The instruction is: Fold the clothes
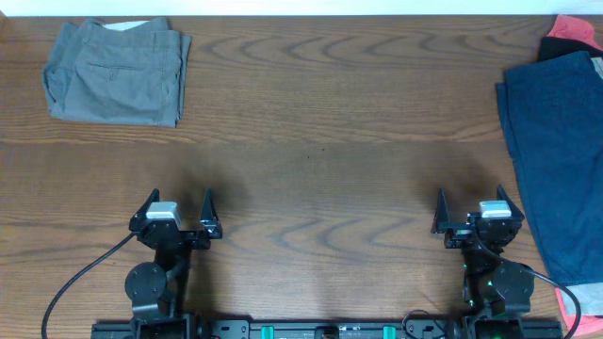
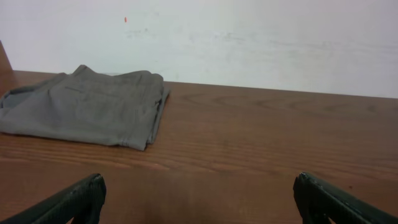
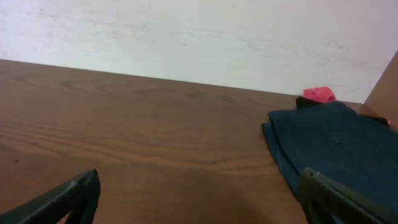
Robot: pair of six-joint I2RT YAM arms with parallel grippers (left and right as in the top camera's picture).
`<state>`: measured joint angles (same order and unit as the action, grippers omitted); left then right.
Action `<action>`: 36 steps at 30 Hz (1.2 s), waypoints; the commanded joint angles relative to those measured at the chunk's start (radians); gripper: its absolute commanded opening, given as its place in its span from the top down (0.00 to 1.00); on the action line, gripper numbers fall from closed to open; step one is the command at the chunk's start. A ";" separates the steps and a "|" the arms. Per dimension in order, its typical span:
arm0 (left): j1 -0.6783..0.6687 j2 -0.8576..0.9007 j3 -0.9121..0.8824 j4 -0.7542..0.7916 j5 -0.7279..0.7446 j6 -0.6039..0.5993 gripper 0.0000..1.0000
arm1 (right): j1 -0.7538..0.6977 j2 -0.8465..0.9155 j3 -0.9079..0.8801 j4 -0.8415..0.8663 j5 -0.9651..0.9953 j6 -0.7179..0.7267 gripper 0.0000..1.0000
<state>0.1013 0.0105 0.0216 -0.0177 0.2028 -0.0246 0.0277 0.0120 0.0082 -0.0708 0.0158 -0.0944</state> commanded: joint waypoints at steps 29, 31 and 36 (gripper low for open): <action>-0.002 -0.007 -0.018 -0.031 0.013 0.013 0.02 | 0.012 -0.003 -0.003 0.031 -0.835 0.928 0.01; -0.002 -0.007 -0.018 -0.031 0.013 0.013 0.02 | 0.012 -0.003 -0.003 0.034 -0.827 1.086 0.01; -0.002 -0.007 -0.018 -0.031 0.013 0.013 0.02 | 0.012 -0.003 -0.003 0.271 -0.856 1.111 0.01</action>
<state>0.1013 0.0105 0.0216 -0.0181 0.2024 -0.0246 0.0277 0.0139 0.0063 0.1127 -0.7444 0.8997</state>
